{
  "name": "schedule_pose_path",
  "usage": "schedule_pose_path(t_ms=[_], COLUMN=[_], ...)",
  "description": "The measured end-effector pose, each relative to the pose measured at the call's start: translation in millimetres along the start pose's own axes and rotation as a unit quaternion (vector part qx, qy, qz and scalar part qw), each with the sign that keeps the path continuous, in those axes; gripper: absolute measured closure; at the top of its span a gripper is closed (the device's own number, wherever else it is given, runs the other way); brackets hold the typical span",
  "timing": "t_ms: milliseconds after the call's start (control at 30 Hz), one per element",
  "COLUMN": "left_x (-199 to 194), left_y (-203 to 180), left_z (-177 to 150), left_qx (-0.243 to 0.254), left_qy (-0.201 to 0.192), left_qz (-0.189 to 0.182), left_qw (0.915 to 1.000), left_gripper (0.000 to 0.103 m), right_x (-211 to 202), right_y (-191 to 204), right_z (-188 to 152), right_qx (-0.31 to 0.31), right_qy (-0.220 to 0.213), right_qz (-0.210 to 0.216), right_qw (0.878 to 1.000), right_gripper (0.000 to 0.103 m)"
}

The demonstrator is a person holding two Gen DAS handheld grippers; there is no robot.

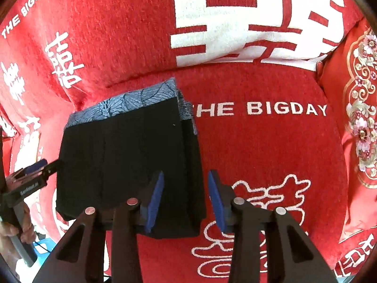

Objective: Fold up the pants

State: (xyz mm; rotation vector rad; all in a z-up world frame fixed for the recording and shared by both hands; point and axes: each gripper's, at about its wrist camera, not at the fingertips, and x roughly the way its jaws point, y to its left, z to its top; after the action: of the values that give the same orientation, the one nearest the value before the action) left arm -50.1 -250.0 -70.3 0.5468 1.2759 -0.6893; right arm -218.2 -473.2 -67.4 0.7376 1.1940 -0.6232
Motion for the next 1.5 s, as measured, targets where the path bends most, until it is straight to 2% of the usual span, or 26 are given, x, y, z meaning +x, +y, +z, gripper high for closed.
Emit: schedule_pose_path(t_ms=[300, 533, 633, 733, 800, 867, 967, 1000, 1033, 1067, 1133, 1233, 1500], left_x=[1, -4, -7, -7, 0, 17, 43, 47, 51, 56, 60, 58, 53], left_y=[-8, -6, -9, -19, -26, -28, -21, -20, -17, -13, -6, -10, -9], left_z=[12, 46, 64, 71, 70, 65, 54, 50, 47, 45, 42, 40, 34], left_qx=[0.006, -0.013, -0.022, -0.006, 0.005, 0.008, 0.011, 0.014, 0.012, 0.003, -0.018, -0.005, -0.015], left_qy=[-0.001, -0.022, -0.028, -0.018, -0.004, 0.012, 0.032, 0.032, 0.034, 0.038, 0.045, 0.037, 0.037], left_qz=[0.002, -0.018, -0.048, -0.106, -0.116, -0.114, -0.092, -0.083, -0.077, -0.08, -0.095, -0.081, -0.077], left_qw=[1.0, 0.9995, 0.9982, 0.9942, 0.9933, 0.9934, 0.9951, 0.996, 0.9964, 0.9961, 0.9942, 0.996, 0.9962], left_gripper=[0.033, 0.033, 0.033, 0.033, 0.033, 0.033, 0.032, 0.027, 0.016, 0.013, 0.012, 0.012, 0.008], right_x=[1, 3, 4, 3, 4, 8, 16, 20, 26, 30, 40, 43, 33], right_y=[-5, 1, 4, 7, 8, 8, 5, 4, 1, -2, -6, -8, 5], right_z=[-6, -2, 0, 2, 1, 1, 2, 1, 0, -2, -5, -8, -15], right_qx=[0.002, -0.008, -0.01, -0.011, -0.013, -0.016, -0.014, -0.013, -0.009, -0.004, 0.008, 0.022, -0.015], right_qy=[0.01, 0.0, -0.002, -0.004, -0.001, 0.006, 0.019, 0.025, 0.033, 0.039, 0.049, 0.046, 0.045], right_qz=[0.006, 0.008, 0.012, 0.02, 0.024, 0.027, 0.031, 0.03, 0.031, 0.033, 0.038, 0.04, 0.018], right_qw=[1.0, 1.0, 1.0, 1.0, 1.0, 0.999, 0.999, 0.999, 0.999, 0.999, 0.998, 0.998, 0.999], right_gripper=[0.06, 0.06, 0.06, 0.06, 0.06, 0.06, 0.06, 0.06, 0.06, 0.06, 0.06, 0.06, 0.06])
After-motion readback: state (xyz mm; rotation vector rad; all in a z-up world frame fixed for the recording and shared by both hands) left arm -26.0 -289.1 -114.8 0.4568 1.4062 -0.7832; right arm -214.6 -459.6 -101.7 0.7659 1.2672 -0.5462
